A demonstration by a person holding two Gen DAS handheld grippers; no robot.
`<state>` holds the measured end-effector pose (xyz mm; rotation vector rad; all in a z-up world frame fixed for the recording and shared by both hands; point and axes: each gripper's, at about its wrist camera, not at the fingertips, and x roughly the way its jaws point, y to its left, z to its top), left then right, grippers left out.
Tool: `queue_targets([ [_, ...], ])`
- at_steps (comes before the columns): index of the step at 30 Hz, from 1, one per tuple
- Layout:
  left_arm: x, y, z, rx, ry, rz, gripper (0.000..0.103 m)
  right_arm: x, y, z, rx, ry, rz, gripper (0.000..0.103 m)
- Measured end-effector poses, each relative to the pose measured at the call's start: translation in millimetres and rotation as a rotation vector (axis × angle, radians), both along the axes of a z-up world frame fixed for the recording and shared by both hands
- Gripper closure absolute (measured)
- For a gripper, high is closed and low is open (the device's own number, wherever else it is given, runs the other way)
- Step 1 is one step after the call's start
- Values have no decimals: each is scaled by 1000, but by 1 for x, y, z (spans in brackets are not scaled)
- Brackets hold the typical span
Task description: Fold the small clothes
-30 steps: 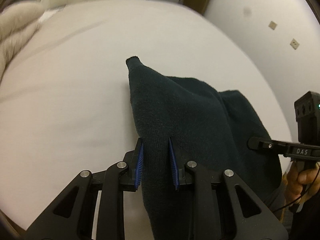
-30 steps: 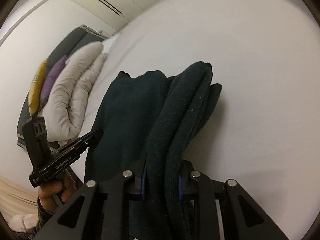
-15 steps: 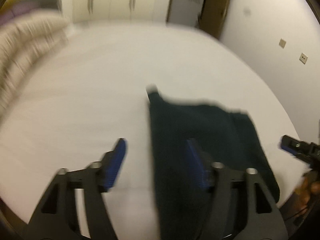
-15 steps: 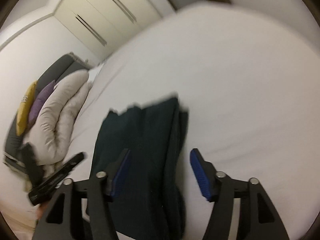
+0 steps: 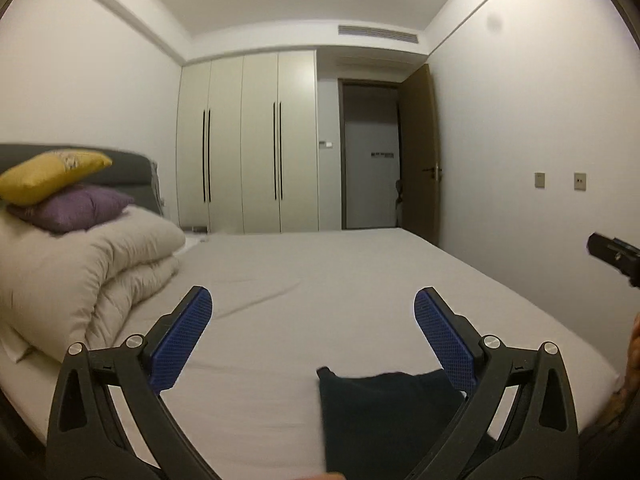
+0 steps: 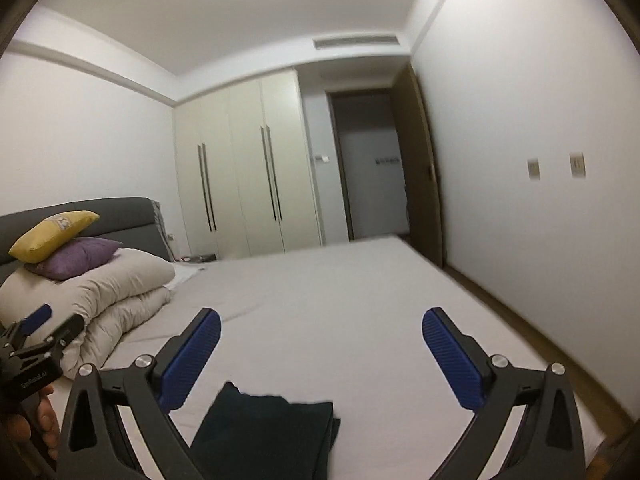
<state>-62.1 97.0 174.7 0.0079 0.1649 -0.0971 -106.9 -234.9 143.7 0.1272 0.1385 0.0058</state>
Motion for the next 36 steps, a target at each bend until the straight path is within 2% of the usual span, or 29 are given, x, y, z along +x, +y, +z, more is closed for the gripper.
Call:
queue_targets([
  [3,5,2,7,-6,91,9,0,-7,6,7,-26,84,32,0],
  [6,-12,5,9,5,159,11,0,-3,12,-3,-24,194,7,0],
  [8,-12,7,0,-14,209,-7,0,2,13,-14,1,262,0,0],
  [10,7,0,-34,-16,243,-6,0,7,14,-29,28,319,1,0],
  [12,25,-9,-63,31,262,23,0,17,17,-43,42,378,-8,0],
  [14,23,-15,-73,100,278,64,0,21,20,-53,58,409,-4,0],
  [15,26,-23,-90,117,293,76,0,24,22,-57,62,424,-4,0],
  [20,46,-36,-127,145,384,111,0,35,29,-77,62,491,-7,0],
  [24,72,-38,-160,110,541,80,0,40,33,-91,43,542,-8,0],
  [26,78,-39,-173,90,589,78,0,43,34,-97,40,569,-7,0],
  [33,97,-36,-204,39,692,68,0,51,41,-114,39,644,2,0],
  [36,97,-38,-204,35,699,69,0,53,45,-117,32,651,9,0],
])
